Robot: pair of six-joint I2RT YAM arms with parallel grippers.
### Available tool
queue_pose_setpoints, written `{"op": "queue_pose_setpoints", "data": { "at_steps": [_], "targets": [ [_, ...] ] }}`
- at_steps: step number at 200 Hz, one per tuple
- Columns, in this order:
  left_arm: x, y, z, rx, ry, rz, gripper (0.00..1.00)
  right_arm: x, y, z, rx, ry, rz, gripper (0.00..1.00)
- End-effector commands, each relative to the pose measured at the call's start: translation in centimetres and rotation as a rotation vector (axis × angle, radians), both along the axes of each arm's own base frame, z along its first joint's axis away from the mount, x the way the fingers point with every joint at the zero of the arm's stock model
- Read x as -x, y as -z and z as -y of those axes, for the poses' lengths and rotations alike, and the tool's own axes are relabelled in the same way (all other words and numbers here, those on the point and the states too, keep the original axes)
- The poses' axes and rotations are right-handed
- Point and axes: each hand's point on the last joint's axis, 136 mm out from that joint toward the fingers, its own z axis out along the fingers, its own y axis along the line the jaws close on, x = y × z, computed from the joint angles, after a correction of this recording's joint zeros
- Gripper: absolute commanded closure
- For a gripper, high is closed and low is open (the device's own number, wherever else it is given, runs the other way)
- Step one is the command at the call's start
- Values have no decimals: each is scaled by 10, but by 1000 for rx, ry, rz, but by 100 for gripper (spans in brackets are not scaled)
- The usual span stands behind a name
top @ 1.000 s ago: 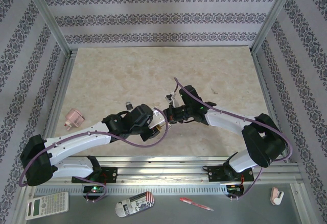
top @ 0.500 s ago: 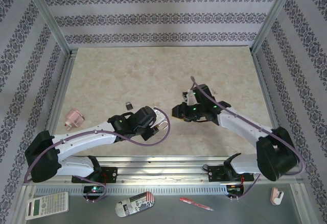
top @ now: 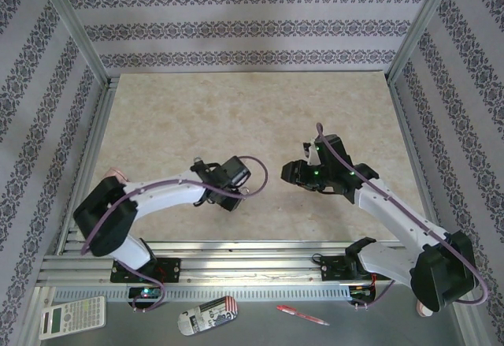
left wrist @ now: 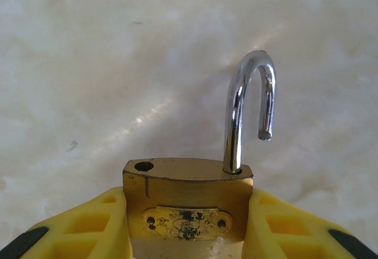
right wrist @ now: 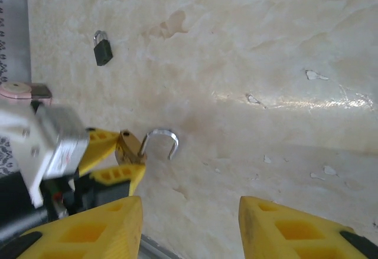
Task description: Unlock with the key
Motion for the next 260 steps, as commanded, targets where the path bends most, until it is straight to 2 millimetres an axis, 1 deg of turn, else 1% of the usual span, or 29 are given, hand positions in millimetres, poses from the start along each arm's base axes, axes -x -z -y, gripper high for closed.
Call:
{"op": "queue_pose_setpoints", "data": {
  "at_steps": [1, 15, 35, 40, 61, 64, 78, 88, 91, 95, 105, 113, 129, 134, 144, 160, 172, 182, 195, 202, 210, 224, 237, 248, 260],
  "targets": [
    [5, 0, -14, -68, -189, -114, 100, 3, -5, 2, 29, -6, 28, 53],
    [7, 10, -19, -118, -247, -171, 100, 4, -8, 0, 21, -10, 37, 52],
    [5, 25, -28, -148, -327, -217, 100, 5, -14, 2, 13, -4, 54, 52],
    [4, 26, -30, -157, -341, -222, 100, 6, -16, 2, 10, -2, 59, 51],
    [2, 28, -26, -144, -365, -227, 99, 9, -19, 7, 11, 8, 75, 49],
    [2, 28, -26, -144, -367, -231, 95, 9, -19, 8, 13, 11, 75, 48],
    [2, 28, -21, -114, -381, -251, 62, 9, -17, 14, 30, 25, 79, 44],
    [1, 23, -19, -92, -395, -242, 44, 8, -13, 22, 49, 48, 69, 39],
    [0, 20, -19, -87, -401, -236, 33, 7, -12, 24, 52, 51, 65, 37],
    [-1, 17, -19, -78, -407, -232, 24, 5, -11, 28, 58, 62, 59, 36],
    [-3, 8, -20, -46, -422, -232, 13, -1, -7, 41, 91, 105, 44, 33],
    [-7, -1, -21, -16, -438, -223, 9, -8, -4, 53, 122, 145, 40, 30],
    [-18, -21, -24, 80, -476, -215, 1, -23, 0, 68, 146, 197, 29, 26],
    [-22, -28, -26, 105, -487, -206, 0, -28, 0, 74, 172, 214, 34, 26],
    [-34, -44, -33, 148, -504, -172, 0, -36, 2, 88, 232, 255, 42, 24],
    [-57, -67, -44, 213, -530, -119, 0, -50, 5, 110, 278, 319, 42, 23],
    [-78, -80, -60, 232, -560, -61, 0, -61, 6, 124, 314, 348, 33, 23],
    [-95, -83, -77, 227, -586, -14, 0, -72, 3, 127, 323, 343, 39, 23],
    [-111, -75, -97, 226, -629, -30, 0, -81, 3, 131, 349, 340, 32, 23],
    [-119, -72, -106, 211, -643, -36, 1, -85, 4, 139, 377, 358, 28, 23],
    [-126, -71, -112, 205, -651, -22, 1, -90, 6, 151, 404, 387, 26, 22],
    [-137, -76, -111, 250, -653, 0, 1, -101, 12, 174, 397, 438, -10, 24],
    [-142, -80, -105, 290, -648, 4, 1, -113, 18, 194, 411, 490, -45, 28],
    [-145, -83, -99, 330, -636, 10, 1, -128, 24, 200, 394, 503, -55, 32],
    [-145, -87, -94, 365, -620, 23, 2, -144, 37, 202, 386, 496, -94, 38]
  ]
}}
